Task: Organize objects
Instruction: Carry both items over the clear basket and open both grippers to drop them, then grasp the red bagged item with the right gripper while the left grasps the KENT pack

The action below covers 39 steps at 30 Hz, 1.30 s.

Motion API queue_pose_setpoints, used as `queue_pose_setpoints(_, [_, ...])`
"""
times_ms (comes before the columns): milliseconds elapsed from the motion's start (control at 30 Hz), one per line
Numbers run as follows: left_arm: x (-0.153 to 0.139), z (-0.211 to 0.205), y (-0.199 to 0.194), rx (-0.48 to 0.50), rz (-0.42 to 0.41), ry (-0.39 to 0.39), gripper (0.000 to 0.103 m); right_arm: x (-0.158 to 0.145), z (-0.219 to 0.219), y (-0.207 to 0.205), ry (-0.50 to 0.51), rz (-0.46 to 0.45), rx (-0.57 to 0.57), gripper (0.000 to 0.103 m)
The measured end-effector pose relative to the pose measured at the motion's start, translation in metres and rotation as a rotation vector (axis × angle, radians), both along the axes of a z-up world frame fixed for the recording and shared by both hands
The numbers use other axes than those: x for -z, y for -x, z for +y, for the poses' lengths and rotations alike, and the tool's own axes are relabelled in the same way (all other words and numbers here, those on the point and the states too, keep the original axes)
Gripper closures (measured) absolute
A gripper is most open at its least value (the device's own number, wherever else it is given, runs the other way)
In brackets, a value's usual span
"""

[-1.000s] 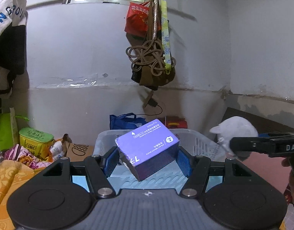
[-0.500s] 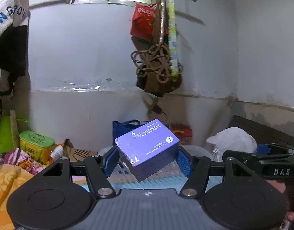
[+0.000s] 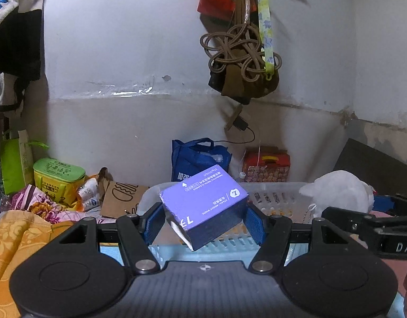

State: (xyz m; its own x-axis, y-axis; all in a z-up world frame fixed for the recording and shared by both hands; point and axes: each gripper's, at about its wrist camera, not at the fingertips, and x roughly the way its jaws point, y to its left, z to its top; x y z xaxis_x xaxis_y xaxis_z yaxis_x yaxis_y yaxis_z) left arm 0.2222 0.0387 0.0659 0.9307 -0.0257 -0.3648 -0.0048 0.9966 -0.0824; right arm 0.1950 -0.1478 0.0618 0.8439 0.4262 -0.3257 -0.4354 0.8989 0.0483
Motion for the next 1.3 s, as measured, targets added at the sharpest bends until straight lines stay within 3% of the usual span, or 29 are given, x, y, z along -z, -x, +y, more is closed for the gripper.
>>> queue_pose_setpoints(33, [0.001, -0.001, -0.002, -0.001, 0.001, -0.01, 0.03, 0.0, 0.0, 0.001, 0.002, -0.002, 0.003, 0.013])
queue_pose_setpoints(67, [0.002, -0.003, -0.002, 0.0, 0.001, -0.032, 0.026, -0.001, -0.001, 0.002, 0.0, -0.01, 0.01, 0.002])
queue_pose_setpoints(100, [0.004, -0.005, 0.0, -0.007, -0.012, -0.064, 0.016, -0.002, -0.002, 0.005, -0.007, -0.027, 0.016, 0.0])
queue_pose_setpoints(133, [0.005, -0.006, 0.003, -0.017, -0.03, -0.081, 0.013, -0.004, -0.002, 0.007, -0.017, -0.047, 0.019, 0.0])
queue_pose_setpoints(400, [-0.003, 0.002, 0.032, 0.013, -0.102, -0.034, 0.013, -0.008, -0.022, 0.042, -0.095, -0.118, 0.02, 0.0])
queue_pose_setpoints(567, [0.01, -0.008, 0.07, 0.04, -0.152, -0.106, 0.013, -0.004, -0.031, 0.074, -0.073, -0.169, 0.026, 0.0])
queue_pose_setpoints(767, [0.021, -0.014, 0.113, 0.076, -0.199, -0.163, 0.013, 0.023, -0.034, 0.074, -0.02, -0.057, 0.016, 0.0])
queue_pose_setpoints(967, [0.049, -0.01, 0.112, 0.052, -0.102, -0.228, 0.013, 0.054, -0.038, 0.061, 0.022, 0.057, 0.025, 0.0])
queue_pose_setpoints(1067, [0.061, -0.002, 0.108, 0.054, -0.039, -0.219, 0.013, 0.058, -0.042, 0.057, 0.01, 0.109, 0.005, 0.0])
queue_pose_setpoints(1300, [0.074, 0.005, 0.112, 0.054, 0.027, -0.247, 0.013, 0.062, -0.043, 0.07, 0.063, 0.136, 0.003, 0.0])
